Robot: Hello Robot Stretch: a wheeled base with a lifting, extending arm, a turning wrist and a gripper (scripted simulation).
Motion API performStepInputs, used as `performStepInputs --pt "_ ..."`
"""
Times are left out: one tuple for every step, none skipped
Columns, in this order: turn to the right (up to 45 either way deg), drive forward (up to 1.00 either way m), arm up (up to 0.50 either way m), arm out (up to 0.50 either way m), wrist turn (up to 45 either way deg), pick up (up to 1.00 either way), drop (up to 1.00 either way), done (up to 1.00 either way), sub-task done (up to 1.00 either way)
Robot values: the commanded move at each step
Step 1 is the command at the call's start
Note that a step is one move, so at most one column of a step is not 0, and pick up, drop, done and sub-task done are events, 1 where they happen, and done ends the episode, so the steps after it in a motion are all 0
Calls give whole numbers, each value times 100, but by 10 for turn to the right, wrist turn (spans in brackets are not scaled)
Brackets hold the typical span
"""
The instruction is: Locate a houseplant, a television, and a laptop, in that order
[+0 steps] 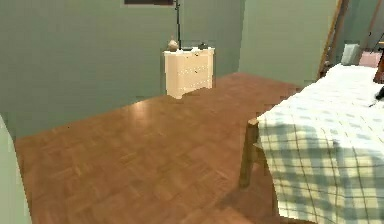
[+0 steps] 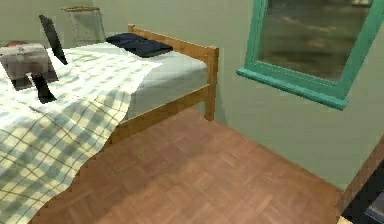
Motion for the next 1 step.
performStepInputs --pt "450 0 0 0 0 0 0 0 0"
